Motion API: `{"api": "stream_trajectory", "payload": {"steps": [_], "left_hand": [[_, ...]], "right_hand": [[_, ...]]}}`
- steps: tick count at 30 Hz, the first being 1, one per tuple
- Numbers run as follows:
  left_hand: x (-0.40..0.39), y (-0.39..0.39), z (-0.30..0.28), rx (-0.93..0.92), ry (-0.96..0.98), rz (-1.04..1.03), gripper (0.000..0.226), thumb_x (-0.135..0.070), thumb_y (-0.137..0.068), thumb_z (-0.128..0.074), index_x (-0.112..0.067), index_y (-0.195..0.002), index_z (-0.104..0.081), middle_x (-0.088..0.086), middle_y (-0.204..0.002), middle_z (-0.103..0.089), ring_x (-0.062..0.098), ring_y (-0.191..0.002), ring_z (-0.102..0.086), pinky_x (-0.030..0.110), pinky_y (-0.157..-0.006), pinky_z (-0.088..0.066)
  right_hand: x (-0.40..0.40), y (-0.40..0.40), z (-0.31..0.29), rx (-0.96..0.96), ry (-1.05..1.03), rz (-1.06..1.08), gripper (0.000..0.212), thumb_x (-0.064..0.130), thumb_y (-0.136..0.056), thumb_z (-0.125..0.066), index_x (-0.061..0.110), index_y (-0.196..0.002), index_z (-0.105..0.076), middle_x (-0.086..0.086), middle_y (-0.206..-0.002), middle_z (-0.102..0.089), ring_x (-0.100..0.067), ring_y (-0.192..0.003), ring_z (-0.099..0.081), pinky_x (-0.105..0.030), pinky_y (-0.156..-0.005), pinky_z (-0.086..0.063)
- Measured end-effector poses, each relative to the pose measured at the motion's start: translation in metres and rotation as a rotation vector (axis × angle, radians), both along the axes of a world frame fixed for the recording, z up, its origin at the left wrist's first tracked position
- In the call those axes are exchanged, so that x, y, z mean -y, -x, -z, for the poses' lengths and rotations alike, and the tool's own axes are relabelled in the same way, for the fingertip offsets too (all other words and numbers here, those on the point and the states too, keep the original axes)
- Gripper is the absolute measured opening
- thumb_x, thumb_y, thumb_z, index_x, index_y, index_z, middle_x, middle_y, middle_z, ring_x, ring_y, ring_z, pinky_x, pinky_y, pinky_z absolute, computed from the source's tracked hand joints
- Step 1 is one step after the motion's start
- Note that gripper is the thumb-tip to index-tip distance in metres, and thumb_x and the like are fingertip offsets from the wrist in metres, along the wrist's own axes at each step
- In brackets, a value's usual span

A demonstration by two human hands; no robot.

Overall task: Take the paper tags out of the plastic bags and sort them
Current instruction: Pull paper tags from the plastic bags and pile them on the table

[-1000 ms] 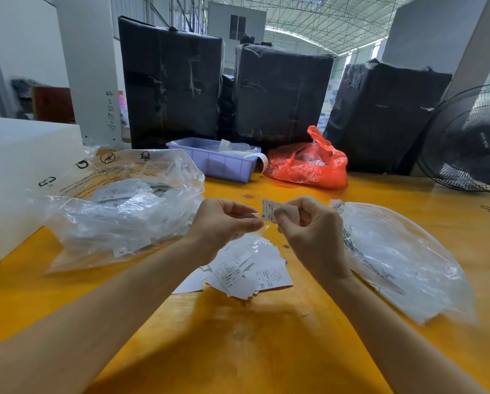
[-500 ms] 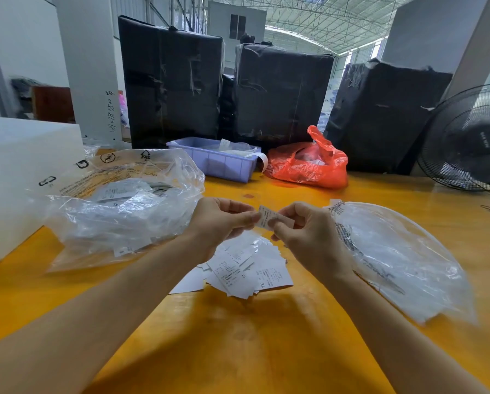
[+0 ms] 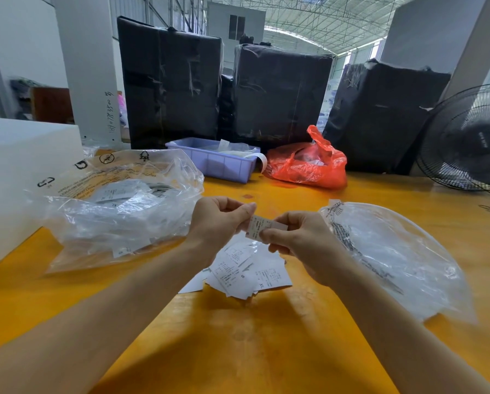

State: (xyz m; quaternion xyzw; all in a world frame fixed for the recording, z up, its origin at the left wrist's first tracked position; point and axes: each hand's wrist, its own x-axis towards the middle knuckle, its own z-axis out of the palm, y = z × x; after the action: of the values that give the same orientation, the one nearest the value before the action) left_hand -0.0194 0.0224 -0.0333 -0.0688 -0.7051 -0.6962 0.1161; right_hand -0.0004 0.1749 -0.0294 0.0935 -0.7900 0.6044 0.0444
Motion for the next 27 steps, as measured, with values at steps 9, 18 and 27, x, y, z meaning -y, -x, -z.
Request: {"api": "stream_trajectory", "payload": {"steps": [9,18,27], "left_hand": [[-0.003,-0.003,0.0,-0.045,0.122,0.013,0.02,-0.018,-0.079,-0.075,0.0,-0.077,-0.067,0.012,-0.077,-0.07,0.018,-0.071,-0.068,0.026,-0.064,-0.057],[-0.008,-0.003,0.0,0.188,-0.202,0.071,0.018,-0.017,-0.075,-0.075,-0.006,-0.073,-0.06,0.008,-0.07,-0.065,0.018,-0.069,-0.065,0.024,-0.058,-0.056],[-0.013,-0.004,0.005,0.207,-0.343,-0.005,0.019,-0.022,-0.068,-0.077,-0.011,-0.073,-0.062,0.007,-0.072,-0.065,0.023,-0.072,-0.063,0.041,-0.076,-0.055]], "right_hand": [[-0.001,-0.002,-0.001,0.022,-0.012,-0.057,0.02,0.0,-0.074,-0.075,-0.001,-0.089,-0.063,-0.014,-0.074,-0.068,-0.012,-0.054,-0.061,-0.032,-0.064,-0.048],[0.001,0.001,0.004,-0.177,-0.089,0.039,0.013,0.007,-0.091,-0.059,0.007,-0.1,-0.068,-0.005,-0.071,-0.067,-0.002,-0.053,-0.057,-0.017,-0.056,-0.046],[0.016,-0.005,0.01,-0.316,-0.148,0.028,0.023,0.018,-0.091,-0.06,0.013,-0.111,-0.068,0.012,-0.073,-0.067,-0.001,-0.058,-0.058,-0.017,-0.053,-0.047]]}}
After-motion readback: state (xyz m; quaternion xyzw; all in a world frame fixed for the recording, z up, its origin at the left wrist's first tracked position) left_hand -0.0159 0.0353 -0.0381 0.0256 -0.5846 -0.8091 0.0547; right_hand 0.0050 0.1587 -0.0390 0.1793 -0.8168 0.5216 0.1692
